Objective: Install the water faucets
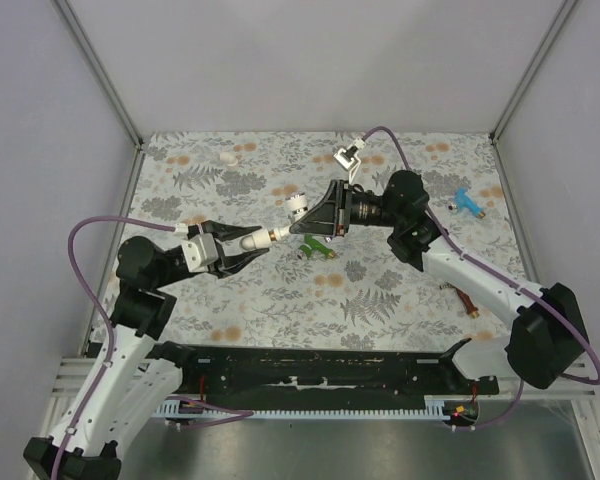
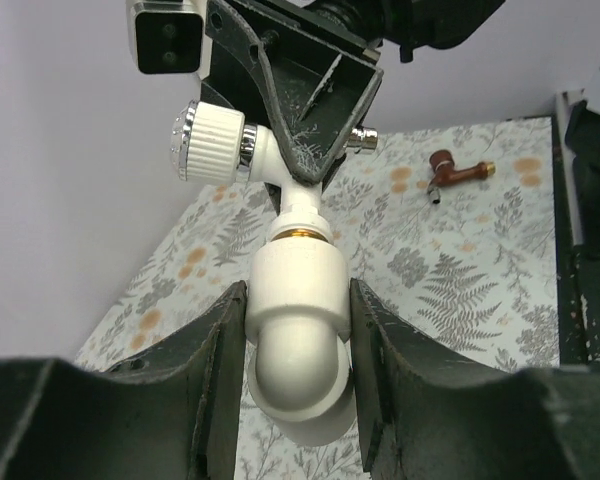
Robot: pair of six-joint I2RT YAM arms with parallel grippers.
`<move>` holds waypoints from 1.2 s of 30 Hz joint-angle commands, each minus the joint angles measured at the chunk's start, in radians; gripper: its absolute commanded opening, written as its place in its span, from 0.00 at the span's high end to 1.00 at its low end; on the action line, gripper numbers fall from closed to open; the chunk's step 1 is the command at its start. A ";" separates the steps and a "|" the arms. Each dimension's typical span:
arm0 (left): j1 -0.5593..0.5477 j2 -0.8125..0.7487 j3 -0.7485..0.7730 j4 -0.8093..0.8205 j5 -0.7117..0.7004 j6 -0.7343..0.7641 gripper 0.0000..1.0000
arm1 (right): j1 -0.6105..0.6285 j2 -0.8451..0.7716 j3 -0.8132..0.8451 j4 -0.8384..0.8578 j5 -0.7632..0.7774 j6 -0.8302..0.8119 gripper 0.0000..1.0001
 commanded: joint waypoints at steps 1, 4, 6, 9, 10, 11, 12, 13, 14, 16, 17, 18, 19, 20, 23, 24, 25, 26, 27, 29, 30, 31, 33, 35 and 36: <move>-0.041 -0.017 0.039 -0.146 -0.052 0.225 0.98 | 0.018 0.031 -0.018 0.074 0.044 0.097 1.00; -0.044 -0.023 0.017 -0.142 -0.087 0.219 0.98 | 0.018 0.036 -0.021 0.070 0.051 0.078 0.95; -0.045 -0.032 -0.001 -0.130 -0.119 0.210 0.98 | 0.015 0.036 -0.019 0.057 0.059 0.056 0.83; -0.045 -0.055 -0.035 -0.093 -0.193 0.199 0.98 | 0.010 0.034 -0.018 0.040 0.062 0.025 0.66; -0.045 -0.062 -0.043 -0.090 -0.223 0.201 0.98 | 0.007 0.031 -0.019 0.039 0.065 0.015 0.60; -0.045 -0.066 -0.043 -0.090 -0.256 0.198 0.98 | -0.001 0.025 -0.024 0.043 0.070 0.004 0.51; -0.045 -0.068 -0.047 -0.088 -0.283 0.195 0.98 | -0.008 0.016 -0.030 0.042 0.081 -0.004 0.46; -0.045 -0.066 -0.050 -0.083 -0.311 0.187 0.98 | -0.017 0.007 -0.036 0.040 0.094 -0.011 0.43; -0.044 -0.063 -0.052 -0.079 -0.326 0.173 0.98 | -0.027 -0.004 -0.041 0.040 0.102 -0.025 0.42; -0.045 -0.060 -0.052 -0.064 -0.348 0.150 0.98 | -0.044 -0.018 -0.042 0.019 0.113 -0.059 0.36; -0.045 -0.057 -0.056 -0.054 -0.356 0.133 0.98 | -0.051 -0.026 -0.044 0.002 0.114 -0.085 0.34; -0.045 -0.055 -0.058 -0.039 -0.365 0.114 0.98 | -0.062 -0.036 -0.047 -0.018 0.120 -0.103 0.32; -0.045 -0.051 -0.060 -0.030 -0.377 0.092 0.98 | -0.073 -0.050 -0.053 -0.032 0.128 -0.129 0.29; -0.045 -0.046 -0.060 -0.021 -0.388 0.071 0.98 | -0.088 -0.062 -0.062 -0.059 0.139 -0.154 0.28; -0.045 -0.032 -0.052 -0.011 -0.409 0.018 0.98 | -0.136 -0.110 -0.090 -0.127 0.166 -0.266 0.22; -0.045 -0.026 -0.052 -0.002 -0.411 0.005 0.98 | -0.146 -0.131 -0.098 -0.153 0.171 -0.315 0.21; -0.045 -0.023 -0.053 0.007 -0.412 -0.020 0.98 | -0.154 -0.151 -0.105 -0.176 0.173 -0.387 0.21; -0.045 -0.019 -0.050 0.012 -0.414 -0.041 0.98 | -0.156 -0.173 -0.114 -0.215 0.177 -0.456 0.21; -0.045 -0.013 -0.047 0.015 -0.414 -0.061 0.98 | -0.157 -0.196 -0.122 -0.246 0.183 -0.549 0.21; -0.045 0.004 -0.038 0.019 -0.400 -0.098 0.98 | -0.157 -0.237 -0.159 -0.240 0.186 -0.698 0.20; -0.044 0.012 -0.037 0.025 -0.380 -0.115 0.98 | -0.157 -0.253 -0.185 -0.218 0.182 -0.776 0.20; -0.045 0.021 -0.038 0.044 -0.359 -0.139 0.98 | -0.159 -0.269 -0.208 -0.188 0.173 -0.829 0.19; -0.045 0.038 -0.041 0.100 -0.302 -0.215 0.98 | -0.157 -0.292 -0.240 -0.139 0.122 -0.942 0.18; -0.045 0.063 -0.052 0.189 -0.224 -0.313 0.98 | -0.157 -0.296 -0.245 -0.112 0.059 -1.029 0.18; -0.045 0.079 -0.056 0.240 -0.195 -0.354 0.98 | -0.156 -0.296 -0.239 -0.105 0.023 -1.051 0.19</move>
